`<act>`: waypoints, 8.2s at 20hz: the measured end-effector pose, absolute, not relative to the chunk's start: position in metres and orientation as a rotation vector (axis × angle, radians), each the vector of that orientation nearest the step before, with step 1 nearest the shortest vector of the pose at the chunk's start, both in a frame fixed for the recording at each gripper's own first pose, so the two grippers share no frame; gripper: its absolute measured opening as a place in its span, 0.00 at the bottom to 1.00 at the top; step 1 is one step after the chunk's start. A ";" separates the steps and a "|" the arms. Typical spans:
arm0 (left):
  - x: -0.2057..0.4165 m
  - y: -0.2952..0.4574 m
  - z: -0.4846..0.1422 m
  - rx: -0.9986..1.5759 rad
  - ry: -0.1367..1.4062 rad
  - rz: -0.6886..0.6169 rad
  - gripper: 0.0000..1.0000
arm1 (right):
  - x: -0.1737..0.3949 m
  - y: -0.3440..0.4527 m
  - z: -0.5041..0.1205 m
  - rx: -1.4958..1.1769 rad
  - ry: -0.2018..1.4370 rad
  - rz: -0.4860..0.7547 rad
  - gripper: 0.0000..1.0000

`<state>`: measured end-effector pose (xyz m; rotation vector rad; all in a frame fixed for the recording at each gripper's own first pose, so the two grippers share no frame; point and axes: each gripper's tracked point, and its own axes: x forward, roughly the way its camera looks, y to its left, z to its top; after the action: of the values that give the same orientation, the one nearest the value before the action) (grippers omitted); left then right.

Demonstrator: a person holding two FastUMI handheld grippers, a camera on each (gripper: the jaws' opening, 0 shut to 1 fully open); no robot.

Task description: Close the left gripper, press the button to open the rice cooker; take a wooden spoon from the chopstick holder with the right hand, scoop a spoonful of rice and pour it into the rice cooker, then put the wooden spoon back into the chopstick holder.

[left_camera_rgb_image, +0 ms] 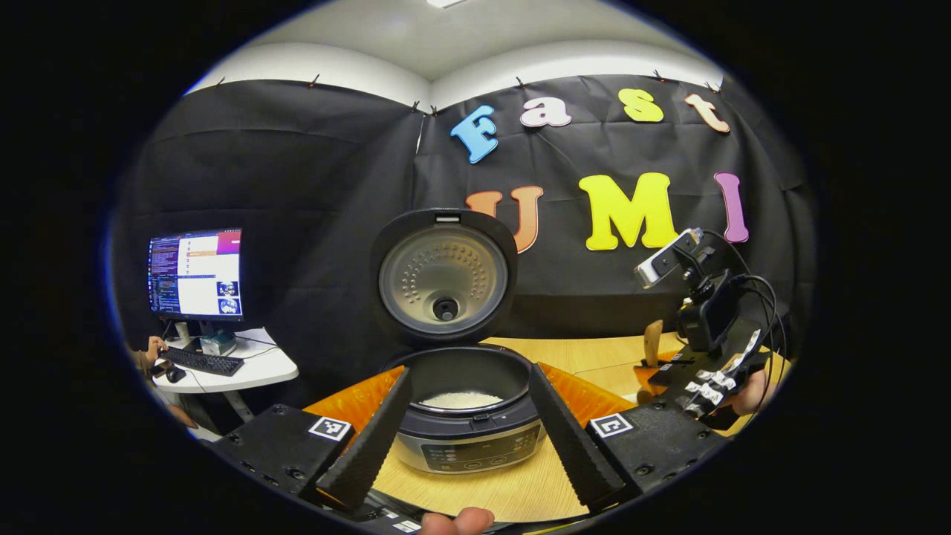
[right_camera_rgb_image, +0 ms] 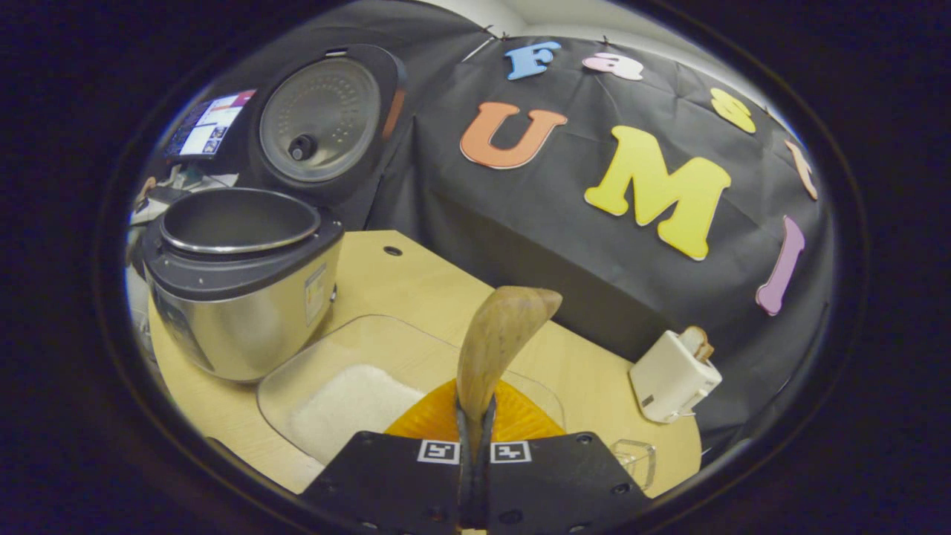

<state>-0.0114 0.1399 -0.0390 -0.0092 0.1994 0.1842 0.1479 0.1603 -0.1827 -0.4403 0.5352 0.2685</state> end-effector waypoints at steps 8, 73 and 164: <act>-0.014 0.157 -0.043 -0.089 0.208 0.215 1.00 | 0.150 0.202 -0.186 0.018 0.656 0.299 0.00; -0.017 0.195 -0.062 -0.110 0.243 0.237 0.98 | 0.171 0.407 -0.012 -0.165 0.164 0.687 0.00; 0.221 0.241 0.094 -0.032 0.387 0.357 0.99 | 0.018 -0.062 -0.128 0.030 0.323 0.068 0.91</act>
<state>0.2214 0.2414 0.0944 -0.0321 0.3869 0.3568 0.0183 -0.0624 -0.1279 0.0300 0.3228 0.0680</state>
